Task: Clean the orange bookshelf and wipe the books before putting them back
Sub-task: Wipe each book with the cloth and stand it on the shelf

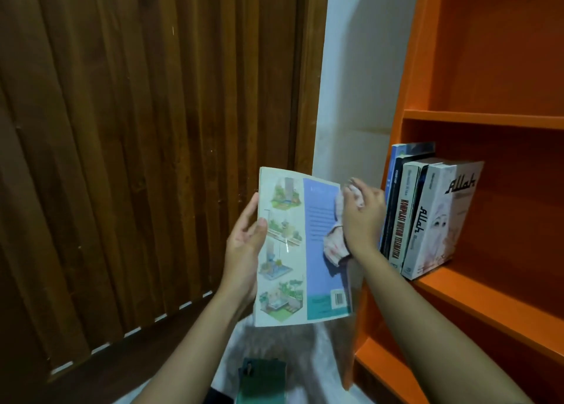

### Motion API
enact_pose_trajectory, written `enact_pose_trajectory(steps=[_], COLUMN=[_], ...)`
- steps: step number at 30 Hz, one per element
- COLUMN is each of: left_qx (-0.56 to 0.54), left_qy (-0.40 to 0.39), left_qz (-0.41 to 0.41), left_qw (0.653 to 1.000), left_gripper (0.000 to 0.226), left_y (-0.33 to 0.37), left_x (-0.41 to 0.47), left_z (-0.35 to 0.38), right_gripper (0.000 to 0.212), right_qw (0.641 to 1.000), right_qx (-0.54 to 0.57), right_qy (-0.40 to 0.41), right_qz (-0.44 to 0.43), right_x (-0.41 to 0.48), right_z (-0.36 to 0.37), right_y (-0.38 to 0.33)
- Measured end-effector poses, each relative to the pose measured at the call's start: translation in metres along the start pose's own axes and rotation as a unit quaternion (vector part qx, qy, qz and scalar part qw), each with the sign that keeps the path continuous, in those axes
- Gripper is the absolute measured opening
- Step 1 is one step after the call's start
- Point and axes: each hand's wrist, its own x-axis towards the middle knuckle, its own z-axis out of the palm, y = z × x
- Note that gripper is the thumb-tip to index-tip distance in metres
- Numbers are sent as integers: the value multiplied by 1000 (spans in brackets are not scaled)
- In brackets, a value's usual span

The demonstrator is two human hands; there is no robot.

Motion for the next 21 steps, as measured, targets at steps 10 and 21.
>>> enact_pose_trajectory(steps=[10,21], left_qx=[-34,-62], left_qy=[35,69], left_qz=[-9,-39], left_qw=[999,995], left_gripper=[44,43], left_y=[-26,-33], left_x=[13,11], left_z=[12,11], right_gripper=[25,24], right_qw=[963,999], right_qx=[26,23], right_qy=[-145,-37], right_qz=[-223,24], right_x=[-47,-69], right_z=[33,18], right_y=[-10,26])
